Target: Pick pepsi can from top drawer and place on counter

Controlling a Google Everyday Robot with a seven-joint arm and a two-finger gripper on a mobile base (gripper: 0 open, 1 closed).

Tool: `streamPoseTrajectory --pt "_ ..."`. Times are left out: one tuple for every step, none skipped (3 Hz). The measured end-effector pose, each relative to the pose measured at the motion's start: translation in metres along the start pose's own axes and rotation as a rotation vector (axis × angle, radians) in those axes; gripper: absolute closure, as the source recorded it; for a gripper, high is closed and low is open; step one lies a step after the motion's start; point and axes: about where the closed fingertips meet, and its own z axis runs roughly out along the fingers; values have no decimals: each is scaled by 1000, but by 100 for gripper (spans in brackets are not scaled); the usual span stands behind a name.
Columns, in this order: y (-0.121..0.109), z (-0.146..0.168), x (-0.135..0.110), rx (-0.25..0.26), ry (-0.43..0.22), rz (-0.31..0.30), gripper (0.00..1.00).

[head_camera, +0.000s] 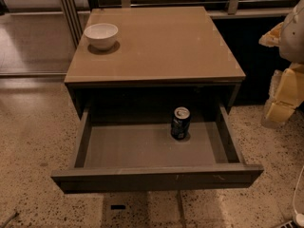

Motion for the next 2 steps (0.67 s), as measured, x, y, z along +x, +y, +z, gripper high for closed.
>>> streamPoseTrajectory --pt "0 0 0 0 0 0 0" --pt "-5 16 1 13 -51 39 19"
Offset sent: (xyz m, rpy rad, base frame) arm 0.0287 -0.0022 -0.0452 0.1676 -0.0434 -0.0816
